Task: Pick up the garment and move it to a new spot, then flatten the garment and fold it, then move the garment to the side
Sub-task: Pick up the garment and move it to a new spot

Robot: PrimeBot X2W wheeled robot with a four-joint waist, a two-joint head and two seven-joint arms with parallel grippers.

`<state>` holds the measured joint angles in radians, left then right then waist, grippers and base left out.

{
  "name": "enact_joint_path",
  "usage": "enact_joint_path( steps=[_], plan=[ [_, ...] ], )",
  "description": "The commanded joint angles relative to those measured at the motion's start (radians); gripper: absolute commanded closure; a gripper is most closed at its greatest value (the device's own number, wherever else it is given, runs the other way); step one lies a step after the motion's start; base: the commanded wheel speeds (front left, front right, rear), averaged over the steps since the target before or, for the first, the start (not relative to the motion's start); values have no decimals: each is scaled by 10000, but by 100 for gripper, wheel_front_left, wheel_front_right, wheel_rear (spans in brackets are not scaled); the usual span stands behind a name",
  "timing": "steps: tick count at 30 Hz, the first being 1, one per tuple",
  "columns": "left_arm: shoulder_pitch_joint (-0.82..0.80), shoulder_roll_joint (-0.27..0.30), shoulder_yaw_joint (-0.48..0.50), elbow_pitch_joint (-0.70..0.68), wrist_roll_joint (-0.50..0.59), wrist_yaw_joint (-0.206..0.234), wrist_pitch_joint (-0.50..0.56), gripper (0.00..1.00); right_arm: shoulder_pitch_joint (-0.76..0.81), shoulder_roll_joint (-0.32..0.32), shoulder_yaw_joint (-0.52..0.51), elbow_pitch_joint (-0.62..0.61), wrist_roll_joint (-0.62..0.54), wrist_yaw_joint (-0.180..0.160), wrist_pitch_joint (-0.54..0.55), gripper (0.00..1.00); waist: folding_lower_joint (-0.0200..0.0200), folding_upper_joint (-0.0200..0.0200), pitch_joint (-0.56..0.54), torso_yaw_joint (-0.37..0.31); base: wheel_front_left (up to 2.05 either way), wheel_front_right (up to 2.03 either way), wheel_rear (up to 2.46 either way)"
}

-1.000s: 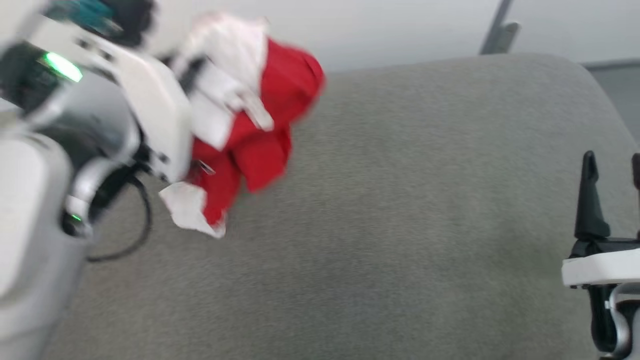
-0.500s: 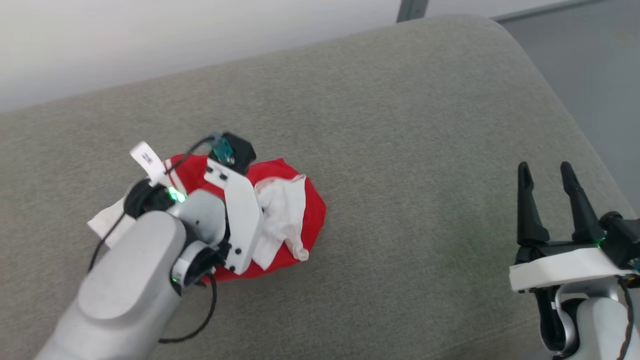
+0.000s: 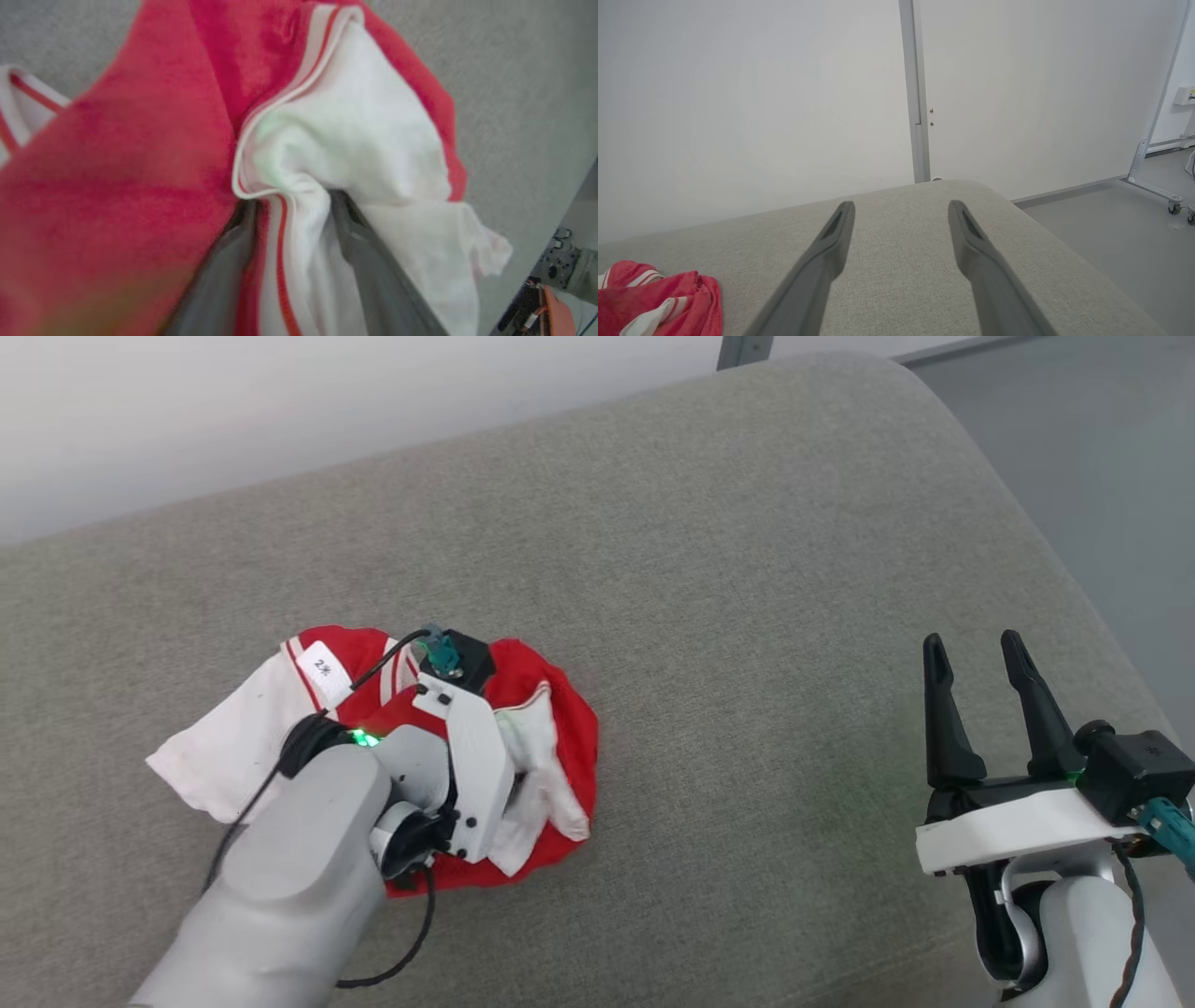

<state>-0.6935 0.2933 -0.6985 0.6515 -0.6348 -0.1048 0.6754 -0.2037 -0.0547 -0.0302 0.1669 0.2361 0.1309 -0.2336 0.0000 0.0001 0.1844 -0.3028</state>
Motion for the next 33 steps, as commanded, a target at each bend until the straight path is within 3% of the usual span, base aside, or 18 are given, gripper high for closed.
enact_joint_path(
  steps=[1,6,14,25,33],
  plan=[
    [54,-42,-15,313,-155,-43,-198,0,-81,26,20,42,-43,-3,-70,0,0,-1,-97,117,0,0,0],
    [-228,34,158,35,-437,-166,-866,0,71,-97,-34,78,-100,-3,-37,0,0,-1,-423,521,0,0,0],
    [405,843,810,-1761,-758,-110,-2334,0,319,-372,-157,-104,-136,-3,166,0,0,-1,-1026,1461,0,0,0],
    [2468,2204,2264,-3981,-378,576,-6150,0,755,-543,-226,-270,-106,-3,360,0,0,-1,-1687,2422,0,0,0],
    [4234,2730,3178,-4836,-439,1168,-8107,0,1011,-569,-341,-372,-18,-3,420,0,0,-1,-1950,2925,0,0,0]
  ],
)
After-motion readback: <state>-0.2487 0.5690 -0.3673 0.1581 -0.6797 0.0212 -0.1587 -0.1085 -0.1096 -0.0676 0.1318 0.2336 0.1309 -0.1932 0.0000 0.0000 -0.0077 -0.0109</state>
